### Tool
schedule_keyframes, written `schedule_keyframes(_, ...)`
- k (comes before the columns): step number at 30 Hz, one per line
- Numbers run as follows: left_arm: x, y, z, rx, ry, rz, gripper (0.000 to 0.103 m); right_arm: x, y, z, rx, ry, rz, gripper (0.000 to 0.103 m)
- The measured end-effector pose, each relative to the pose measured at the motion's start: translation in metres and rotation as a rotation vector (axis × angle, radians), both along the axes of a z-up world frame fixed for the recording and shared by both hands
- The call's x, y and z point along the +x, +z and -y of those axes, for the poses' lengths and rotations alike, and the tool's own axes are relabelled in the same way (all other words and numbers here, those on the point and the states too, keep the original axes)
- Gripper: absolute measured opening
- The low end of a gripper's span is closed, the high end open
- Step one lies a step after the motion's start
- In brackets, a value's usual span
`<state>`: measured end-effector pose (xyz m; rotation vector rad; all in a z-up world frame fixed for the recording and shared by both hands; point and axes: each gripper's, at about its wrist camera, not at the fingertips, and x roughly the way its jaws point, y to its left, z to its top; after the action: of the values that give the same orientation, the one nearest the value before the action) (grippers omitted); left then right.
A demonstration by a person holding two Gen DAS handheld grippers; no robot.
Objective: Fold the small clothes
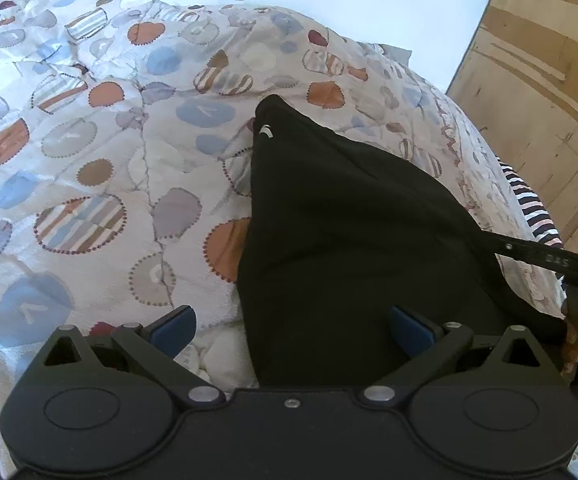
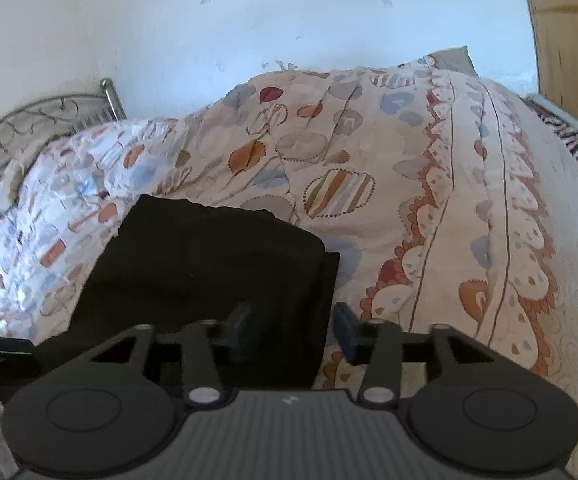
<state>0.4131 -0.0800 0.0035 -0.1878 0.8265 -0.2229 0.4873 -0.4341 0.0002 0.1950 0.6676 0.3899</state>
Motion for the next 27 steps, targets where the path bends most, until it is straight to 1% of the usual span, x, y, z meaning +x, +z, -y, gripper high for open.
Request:
schedule_keyframes(2,0.001,0.002,-0.001,0.016,0.001,0.004,0.102,0.001,0.000,0.003,0.025,0.014,-0.005,0.076)
schedule_keyframes(3,0.003,0.003,-0.001,0.025,0.003,0.007,0.102,0.002,-0.001,0.004,0.046,0.025,-0.010,0.078)
schedule_keyframes(5,0.006,0.005,-0.004,0.037,0.008,0.013,0.102,0.007,-0.002,0.005,0.079,0.039,-0.023,0.089)
schedule_keyframes(8,0.019,0.008,-0.008,0.060,0.006,0.019,0.102,0.018,-0.006,0.002,0.092,0.040,-0.045,0.092)
schedule_keyframes(10,0.033,0.008,-0.010,0.081,-0.007,0.030,0.102,0.029,-0.010,0.001,0.095,0.031,-0.061,0.094)
schedule_keyframes(12,0.049,0.005,-0.011,0.089,-0.023,0.034,0.102,0.040,-0.017,0.002,0.118,0.017,-0.084,0.094)
schedule_keyframes(15,0.075,-0.004,-0.013,0.088,-0.038,0.024,0.102,0.052,-0.025,0.004,0.162,0.004,-0.105,0.095)
schedule_keyframes(18,0.098,-0.013,-0.014,0.076,-0.043,-0.004,0.102,0.058,-0.029,0.001,0.176,0.000,-0.099,0.096)
schedule_keyframes(19,0.105,-0.016,-0.014,0.065,-0.047,-0.015,0.101,0.060,-0.029,-0.001,0.173,-0.002,-0.094,0.093)
schedule_keyframes(20,0.110,-0.018,-0.014,0.053,-0.050,-0.027,0.098,0.062,-0.028,-0.004,0.167,0.000,-0.086,0.081)
schedule_keyframes(21,0.115,-0.020,-0.014,0.028,-0.056,-0.044,0.090,0.062,-0.028,-0.006,0.168,0.009,-0.083,0.071)
schedule_keyframes(22,0.118,-0.021,-0.015,-0.004,-0.060,-0.057,0.079,0.062,-0.027,-0.010,0.167,0.020,-0.079,0.054)
schedule_keyframes(23,0.120,-0.022,-0.015,-0.041,-0.062,-0.066,0.072,0.061,-0.026,-0.014,0.164,0.030,-0.073,0.045)
schedule_keyframes(24,0.121,-0.021,-0.015,-0.077,-0.068,-0.072,0.056,0.059,-0.024,-0.018,0.159,0.041,-0.065,0.039)
schedule_keyframes(25,0.123,-0.021,-0.014,-0.104,-0.074,-0.078,0.038,0.057,-0.023,-0.021,0.158,0.048,-0.054,0.028)
schedule_keyframes(26,0.124,-0.020,-0.012,-0.118,-0.069,-0.084,0.035,0.054,-0.020,-0.024,0.149,0.042,-0.038,0.023)
schedule_keyframes(27,0.124,-0.018,-0.008,-0.101,-0.057,-0.086,0.026,0.051,-0.017,-0.027,0.140,0.041,-0.024,0.020)
